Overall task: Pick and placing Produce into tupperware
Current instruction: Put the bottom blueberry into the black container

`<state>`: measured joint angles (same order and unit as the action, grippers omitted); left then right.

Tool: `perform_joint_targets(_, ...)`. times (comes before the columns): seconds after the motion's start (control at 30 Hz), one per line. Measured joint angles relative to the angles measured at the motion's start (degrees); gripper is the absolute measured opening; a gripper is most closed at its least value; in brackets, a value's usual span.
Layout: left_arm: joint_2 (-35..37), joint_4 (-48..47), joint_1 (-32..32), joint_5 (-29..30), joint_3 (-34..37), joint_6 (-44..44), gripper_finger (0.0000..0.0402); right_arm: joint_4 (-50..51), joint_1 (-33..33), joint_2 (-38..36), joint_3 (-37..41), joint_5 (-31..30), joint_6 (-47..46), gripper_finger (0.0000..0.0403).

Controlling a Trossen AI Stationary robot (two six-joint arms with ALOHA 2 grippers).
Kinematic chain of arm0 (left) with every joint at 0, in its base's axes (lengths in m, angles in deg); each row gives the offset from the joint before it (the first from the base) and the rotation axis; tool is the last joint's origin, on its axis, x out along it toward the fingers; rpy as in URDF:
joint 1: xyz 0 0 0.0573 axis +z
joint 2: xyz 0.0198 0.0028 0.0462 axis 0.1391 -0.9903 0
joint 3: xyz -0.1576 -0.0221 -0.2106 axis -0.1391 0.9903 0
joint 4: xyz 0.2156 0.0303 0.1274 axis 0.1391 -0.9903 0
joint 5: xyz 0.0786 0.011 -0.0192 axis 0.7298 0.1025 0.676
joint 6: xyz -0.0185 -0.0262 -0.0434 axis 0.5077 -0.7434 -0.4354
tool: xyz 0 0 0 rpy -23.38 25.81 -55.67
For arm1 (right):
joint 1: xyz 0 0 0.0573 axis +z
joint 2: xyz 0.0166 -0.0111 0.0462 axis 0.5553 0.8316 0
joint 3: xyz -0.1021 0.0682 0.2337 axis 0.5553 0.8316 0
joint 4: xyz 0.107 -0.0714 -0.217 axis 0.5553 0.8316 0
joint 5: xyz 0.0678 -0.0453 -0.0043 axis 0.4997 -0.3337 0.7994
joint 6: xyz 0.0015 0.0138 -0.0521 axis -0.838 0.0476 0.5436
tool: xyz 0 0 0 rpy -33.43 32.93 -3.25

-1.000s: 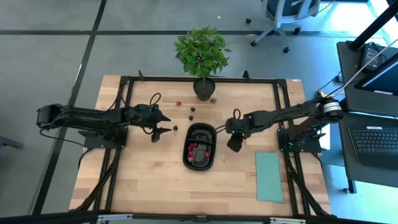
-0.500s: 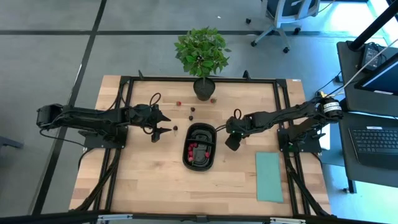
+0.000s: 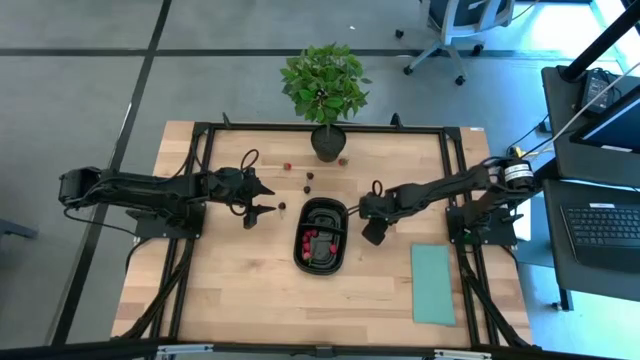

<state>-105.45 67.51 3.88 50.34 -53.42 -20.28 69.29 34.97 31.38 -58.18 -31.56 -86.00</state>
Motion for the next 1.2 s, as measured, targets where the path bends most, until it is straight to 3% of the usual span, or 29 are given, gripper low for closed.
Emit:
perform_joint_targets(0.27,0.00,0.00,0.00,0.00,0.00,0.00,0.0236,0.02,-0.02,0.83,-0.15,1.27,-0.90,0.0129)
perform_joint_targets(0.63,0.00,0.00,-0.02,0.00,0.00,0.00,0.0236,1.00,-0.02,0.85,-0.17,1.76,-0.92,0.0061)
perform_joint_targets(0.9,0.00,-0.01,0.00,0.00,0.00,0.00,0.0236,2.69,0.04,1.21,-2.07,2.79,-0.22,0.0065)
perform_joint_targets(1.2,0.00,0.00,0.00,0.00,0.00,0.01,0.0236,7.86,0.04,1.15,-11.42,1.17,5.18,0.0063)
